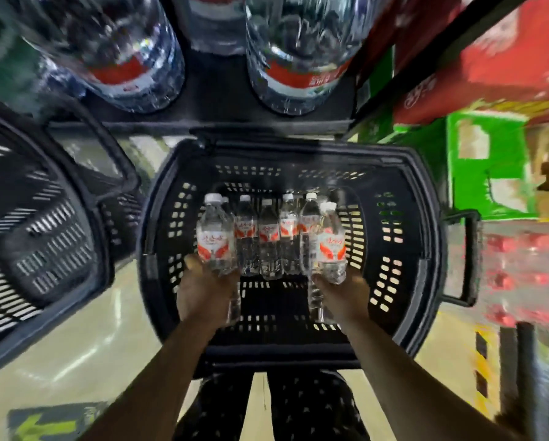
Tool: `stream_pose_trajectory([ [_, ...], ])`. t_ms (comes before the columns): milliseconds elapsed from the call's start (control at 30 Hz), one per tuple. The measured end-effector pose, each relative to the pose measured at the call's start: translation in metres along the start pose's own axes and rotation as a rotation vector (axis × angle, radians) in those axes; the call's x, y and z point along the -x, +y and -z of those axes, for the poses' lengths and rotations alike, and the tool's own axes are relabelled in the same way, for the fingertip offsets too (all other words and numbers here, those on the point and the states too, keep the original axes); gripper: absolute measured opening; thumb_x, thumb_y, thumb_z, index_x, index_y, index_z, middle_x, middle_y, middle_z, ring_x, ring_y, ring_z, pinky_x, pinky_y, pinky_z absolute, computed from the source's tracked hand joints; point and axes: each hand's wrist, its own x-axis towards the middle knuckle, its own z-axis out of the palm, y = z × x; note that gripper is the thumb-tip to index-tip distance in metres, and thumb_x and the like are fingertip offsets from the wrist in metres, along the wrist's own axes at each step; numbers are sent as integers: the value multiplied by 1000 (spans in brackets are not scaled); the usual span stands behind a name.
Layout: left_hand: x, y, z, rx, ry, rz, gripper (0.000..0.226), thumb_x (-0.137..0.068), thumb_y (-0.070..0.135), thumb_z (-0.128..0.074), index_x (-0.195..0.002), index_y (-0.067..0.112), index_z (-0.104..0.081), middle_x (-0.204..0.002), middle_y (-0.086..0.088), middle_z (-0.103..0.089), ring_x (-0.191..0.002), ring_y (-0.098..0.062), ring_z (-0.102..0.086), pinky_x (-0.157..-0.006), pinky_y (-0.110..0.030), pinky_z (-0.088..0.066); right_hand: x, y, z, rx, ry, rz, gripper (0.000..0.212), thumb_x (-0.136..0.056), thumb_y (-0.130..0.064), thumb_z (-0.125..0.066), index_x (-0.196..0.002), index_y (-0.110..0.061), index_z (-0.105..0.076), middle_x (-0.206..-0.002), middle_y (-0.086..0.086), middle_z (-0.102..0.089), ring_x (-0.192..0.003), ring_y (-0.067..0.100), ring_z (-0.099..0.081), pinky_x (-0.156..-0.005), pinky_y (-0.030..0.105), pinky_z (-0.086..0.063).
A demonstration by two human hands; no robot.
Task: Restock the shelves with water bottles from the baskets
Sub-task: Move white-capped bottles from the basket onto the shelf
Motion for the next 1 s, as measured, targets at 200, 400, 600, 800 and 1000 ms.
stream_pose_trajectory([
  [200, 95, 18, 86, 73, -11, -73, 67, -82, 44, -71, -129, 8, -38, -112, -7, -63, -85, -27, -60, -64, -26, -43, 117, -55, 36, -210, -4, 80, 28, -83, -14, -73, -95, -8, -47, -49, -11, -57, -44, 4, -53, -43, 12, -39],
  [400, 190, 9, 177, 166, 103, -147, 74, -74, 45, -78, -129, 16, -38, -102, -3, -66, -74, -17, -59, -64, -27, -44, 242, -94, 87, -286, 39, 189, 24, -78, -16, -78, -84, -26, -57, -74, -15, -56, -72, 21, -61, -71, 39, -49],
  [600, 272, -10, 248, 141, 138, -251, 76, -71, 53, -76, -123, 15, -35, -98, -10, -65, -88, -34, -63, -75, -40, -52, 350, -99, 145, -337, 12, 306, 17, -82, -15, -74, -89, -12, -58, -67, -1, -54, -40, 1, -48, -38, 16, -38],
  [800, 332, -18, 290, 335, 150, -389, 71, -71, 42, -78, -120, 14, -34, -103, -5, -62, -88, -25, -64, -77, -39, -52, 406, -106, 183, -344, 5, 467, 35, -86, -18, -69, -112, -2, -50, -103, 15, -61, -67, 14, -55, -46, 13, -45],
  [1000, 372, 11, 323, 451, 118, -488, 53, -75, 17, -78, -105, 17, -34, -86, -3, -60, -64, -9, -60, -50, -21, -46, 449, -135, 222, -378, -10, 668, 30, -83, -15, -72, -96, -16, -44, -87, -7, -52, -75, 2, -52, -66, 12, -40],
])
